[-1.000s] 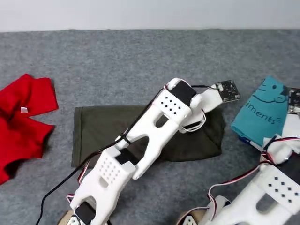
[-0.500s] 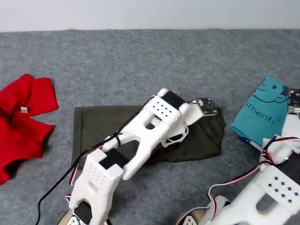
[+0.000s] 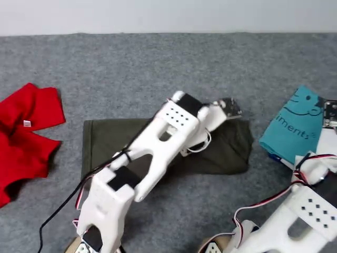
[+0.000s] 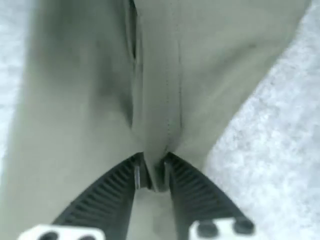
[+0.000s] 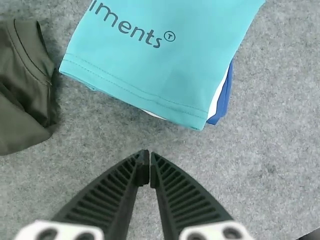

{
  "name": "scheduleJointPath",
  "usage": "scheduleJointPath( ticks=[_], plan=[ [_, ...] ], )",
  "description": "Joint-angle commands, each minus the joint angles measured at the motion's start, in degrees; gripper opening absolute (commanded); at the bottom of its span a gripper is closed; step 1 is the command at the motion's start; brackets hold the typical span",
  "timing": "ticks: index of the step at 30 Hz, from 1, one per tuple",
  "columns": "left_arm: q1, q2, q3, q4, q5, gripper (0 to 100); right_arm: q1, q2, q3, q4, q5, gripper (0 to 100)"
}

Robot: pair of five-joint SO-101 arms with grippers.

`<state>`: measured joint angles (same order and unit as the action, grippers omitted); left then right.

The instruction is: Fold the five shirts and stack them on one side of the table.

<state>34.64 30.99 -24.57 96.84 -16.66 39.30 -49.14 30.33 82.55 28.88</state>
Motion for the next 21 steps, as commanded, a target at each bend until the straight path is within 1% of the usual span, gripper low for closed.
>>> scheduleJointPath(
  ticks=[1,3,5,8,13,19,21],
  plan=[
    [-3.08,-8.53,-2.59,3.87,1.41,6,-0.4,-1.19,-0.53,0.4,0.0,0.9],
    [-6.33,-12.75,0.48,3.87,3.6,7,-0.4,-1.19,-0.53,0.4,0.0,0.9],
    [-8.62,-17.23,4.18,3.87,4.4,12,-0.4,-1.19,-0.53,0.4,0.0,0.9],
    [-9.49,-22.15,9.89,2.99,4.4,19,-0.48,-1.19,-0.53,0.4,0.0,0.9],
    [-8.26,-22.24,14.2,0.79,4.4,19,-0.48,-1.19,-0.53,0.4,0.0,0.9],
    [-7.74,-20.31,14.29,0.97,4.4,19,-0.48,-1.19,-0.53,0.4,0.0,0.9],
    [-5.8,-20.75,14.2,0.7,4.4,19,-0.48,-1.19,-0.53,0.4,0.0,0.9]
  ],
)
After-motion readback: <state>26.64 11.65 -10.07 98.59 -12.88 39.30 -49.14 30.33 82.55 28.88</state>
